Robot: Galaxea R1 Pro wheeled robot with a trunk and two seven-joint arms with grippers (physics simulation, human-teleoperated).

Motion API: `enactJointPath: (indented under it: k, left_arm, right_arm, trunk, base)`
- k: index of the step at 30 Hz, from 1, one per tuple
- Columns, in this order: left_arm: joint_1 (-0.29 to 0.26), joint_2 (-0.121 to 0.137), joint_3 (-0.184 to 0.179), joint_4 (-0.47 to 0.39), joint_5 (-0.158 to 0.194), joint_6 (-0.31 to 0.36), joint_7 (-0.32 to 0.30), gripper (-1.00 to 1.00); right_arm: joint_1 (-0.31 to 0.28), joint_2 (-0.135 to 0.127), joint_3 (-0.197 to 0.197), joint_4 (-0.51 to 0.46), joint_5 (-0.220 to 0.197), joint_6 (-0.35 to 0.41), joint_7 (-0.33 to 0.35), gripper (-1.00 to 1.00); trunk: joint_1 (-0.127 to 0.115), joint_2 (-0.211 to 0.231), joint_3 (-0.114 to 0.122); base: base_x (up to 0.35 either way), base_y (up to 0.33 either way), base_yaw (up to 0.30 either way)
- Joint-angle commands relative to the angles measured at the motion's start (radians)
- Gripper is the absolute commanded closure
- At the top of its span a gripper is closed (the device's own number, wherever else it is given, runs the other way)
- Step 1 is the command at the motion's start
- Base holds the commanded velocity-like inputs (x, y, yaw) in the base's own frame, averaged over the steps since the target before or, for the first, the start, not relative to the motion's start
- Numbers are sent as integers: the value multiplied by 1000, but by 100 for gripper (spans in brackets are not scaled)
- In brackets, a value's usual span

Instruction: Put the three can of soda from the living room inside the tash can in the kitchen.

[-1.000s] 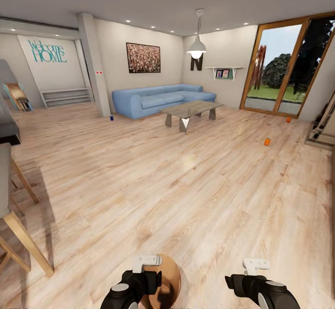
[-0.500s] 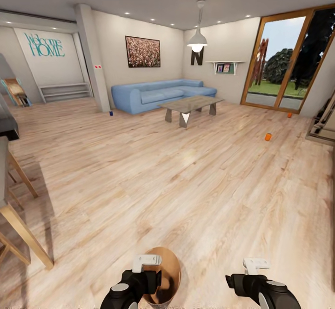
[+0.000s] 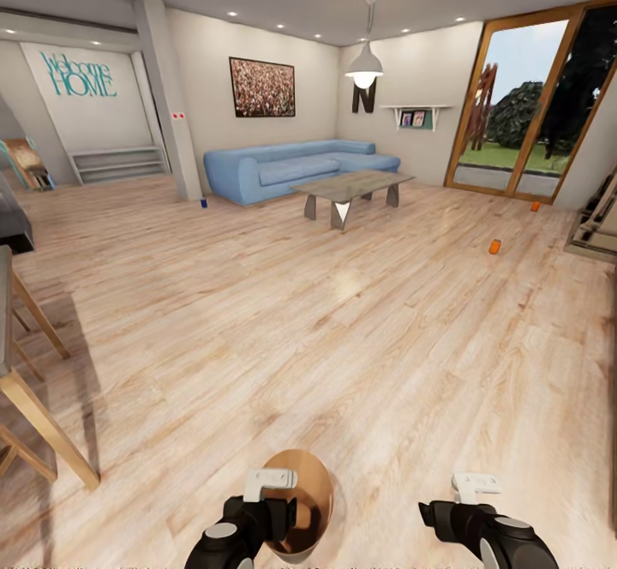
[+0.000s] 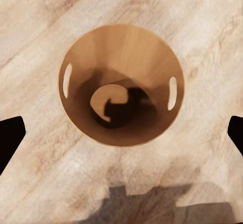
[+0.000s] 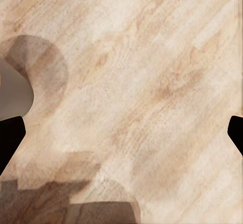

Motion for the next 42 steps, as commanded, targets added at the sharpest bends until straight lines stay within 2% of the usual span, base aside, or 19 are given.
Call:
enactJointPath:
  k: [1,5,7,10,14,16,17,19,20,23,25,26,28,33,37,38,40,42]
  left_arm:
    - [0,2,-1,0,-1,0,0,-100]
    - [0,7,-4,0,-11,-21,0,-100]
    - [0,12,-4,0,-28,-30,0,-100]
    - [0,23,-4,1,-72,-43,-1,-100]
    - [-1,33,1,26,-115,-142,-34,-100]
    - [-2,39,3,32,-121,-157,-44,-100]
    - [-11,69,7,42,-117,-165,-100,-100]
    - [-33,105,28,47,-113,-165,-209,-100]
    - [-45,129,73,48,-111,-167,-320,-100]
    - [-55,151,169,50,-118,-172,-538,-100]
    - [-58,158,204,50,-128,-172,-628,-100]
    - [-59,162,214,51,-131,-170,-648,-100]
    - [-59,167,219,51,-133,-171,-650,-100]
    - [-60,169,224,58,-131,-169,-594,-100]
    - [-60,171,231,63,-117,-171,-587,-100]
    - [-60,172,246,65,-108,-173,-591,-100]
    - [-60,173,300,72,-87,-176,-612,-100]
    - [-60,174,325,78,-80,-177,-640,-100]
  right_arm:
    - [0,0,-5,0,0,-1,0,-100]
    - [0,-1,-14,0,0,-3,0,-100]
    - [0,0,-15,0,0,-3,0,-100]
    - [0,0,-16,0,0,-4,-1,-100]
    - [0,2,-16,0,0,-6,-5,-100]
    - [0,3,-16,1,0,-6,-5,-100]
    - [0,2,-15,0,0,-6,-3,-100]
    - [0,2,-15,1,-1,-5,-1,-100]
    - [0,2,-15,1,-1,-5,0,-100]
    - [0,2,-15,1,-5,-4,1,-100]
    - [0,2,-15,0,-8,-3,2,-100]
    - [0,2,-15,0,-9,-3,4,-100]
    - [0,2,-15,1,-10,-3,9,-100]
    - [0,0,-15,1,-10,-2,32,-100]
    - [0,0,-15,0,-10,-2,36,-100]
    - [0,0,-15,0,-11,-3,37,-100]
    - [0,1,-15,0,-11,-3,37,-100]
    - [0,1,-15,0,-11,-3,37,-100]
  trunk:
    - [0,0,-2]
    - [0,0,-8]
    - [0,0,-11]
    - [0,0,-16]
    - [0,0,-23]
    - [0,0,-26]
    - [0,0,-28]
    - [0,0,-31]
    - [0,0,-32]
    - [0,0,-37]
    - [0,0,-41]
    - [0,0,-42]
    - [0,0,-45]
    - [0,0,-54]
    - [0,0,-60]
    - [0,0,-62]
    - [0,0,-65]
    - [0,0,-68]
  base:
    - [0,0,0]
    - [0,0,0]
    - [0,0,0]
    - [0,0,0]
    - [0,0,0]
    - [0,0,0]
    - [0,0,0]
    - [0,0,0]
    - [0,0,0]
    - [0,0,0]
    - [0,0,0]
    - [0,0,0]
    - [0,0,0]
    - [0,0,0]
    - [0,0,0]
    - [0,0,0]
    - [0,0,0]
    - [0,0,0]
